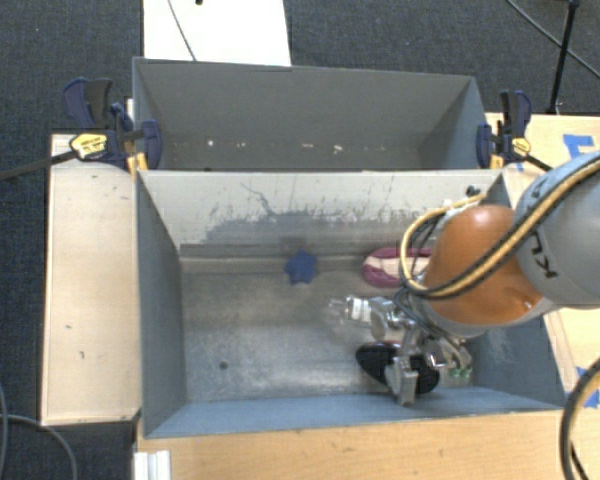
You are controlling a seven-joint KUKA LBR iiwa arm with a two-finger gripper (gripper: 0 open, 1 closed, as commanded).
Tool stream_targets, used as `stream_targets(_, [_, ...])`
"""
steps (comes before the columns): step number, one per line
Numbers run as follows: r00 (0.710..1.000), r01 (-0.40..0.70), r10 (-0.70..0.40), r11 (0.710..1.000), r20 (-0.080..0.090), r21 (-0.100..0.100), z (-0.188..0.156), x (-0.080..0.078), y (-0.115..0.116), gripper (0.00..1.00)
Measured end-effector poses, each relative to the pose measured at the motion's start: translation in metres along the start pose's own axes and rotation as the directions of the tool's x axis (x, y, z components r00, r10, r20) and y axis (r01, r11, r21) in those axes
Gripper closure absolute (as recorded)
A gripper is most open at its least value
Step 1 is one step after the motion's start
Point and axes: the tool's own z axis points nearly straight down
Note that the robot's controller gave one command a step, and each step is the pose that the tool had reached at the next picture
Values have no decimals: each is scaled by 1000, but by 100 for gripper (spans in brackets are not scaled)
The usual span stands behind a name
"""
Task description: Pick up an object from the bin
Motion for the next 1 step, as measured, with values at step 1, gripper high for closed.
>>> stream_targets(1, [1000,2,-2,1000,-10,0,4,3,-1,100])
